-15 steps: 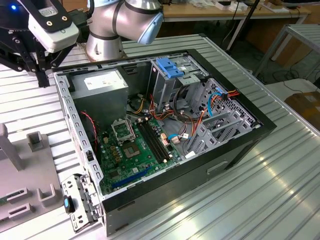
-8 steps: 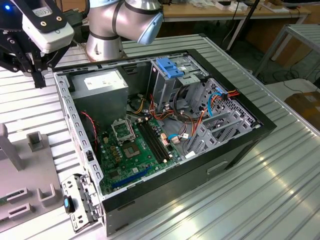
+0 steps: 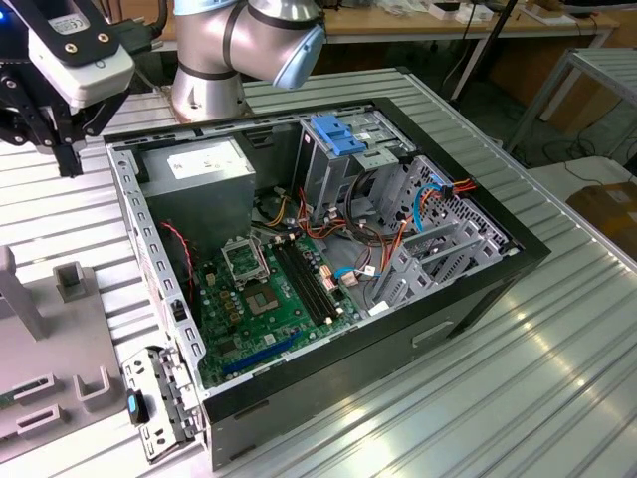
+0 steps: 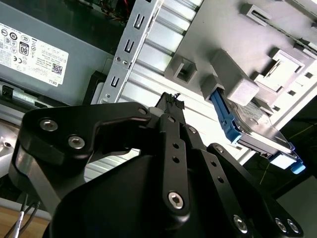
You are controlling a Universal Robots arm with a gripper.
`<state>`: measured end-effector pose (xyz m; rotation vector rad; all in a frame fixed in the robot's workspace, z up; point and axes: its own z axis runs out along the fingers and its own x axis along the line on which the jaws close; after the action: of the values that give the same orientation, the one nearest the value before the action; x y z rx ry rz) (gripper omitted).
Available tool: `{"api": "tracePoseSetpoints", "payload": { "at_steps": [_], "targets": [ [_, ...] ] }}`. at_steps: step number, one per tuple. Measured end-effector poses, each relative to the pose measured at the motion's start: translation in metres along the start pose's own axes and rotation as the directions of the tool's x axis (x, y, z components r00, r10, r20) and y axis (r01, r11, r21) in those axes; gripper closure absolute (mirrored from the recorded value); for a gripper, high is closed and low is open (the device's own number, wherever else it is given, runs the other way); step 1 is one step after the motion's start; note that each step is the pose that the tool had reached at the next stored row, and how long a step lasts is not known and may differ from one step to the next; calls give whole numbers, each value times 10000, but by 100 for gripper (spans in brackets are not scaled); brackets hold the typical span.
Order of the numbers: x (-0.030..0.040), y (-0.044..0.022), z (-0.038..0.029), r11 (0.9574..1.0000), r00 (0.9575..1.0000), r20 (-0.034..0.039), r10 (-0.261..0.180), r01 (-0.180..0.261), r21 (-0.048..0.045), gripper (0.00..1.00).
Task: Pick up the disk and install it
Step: 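Reach for the disk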
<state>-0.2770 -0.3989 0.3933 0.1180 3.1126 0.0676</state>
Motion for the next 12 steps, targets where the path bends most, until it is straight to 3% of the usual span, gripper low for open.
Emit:
{"api": "tracePoseSetpoints", "payload": {
  "at_steps": [4,12],
  "targets": [
    [80,-6,-2,10000,10000,1,0,0,-1,89],
    [175,-13,-4,10000,10000,1,0,0,-1,89]
  ]
}}
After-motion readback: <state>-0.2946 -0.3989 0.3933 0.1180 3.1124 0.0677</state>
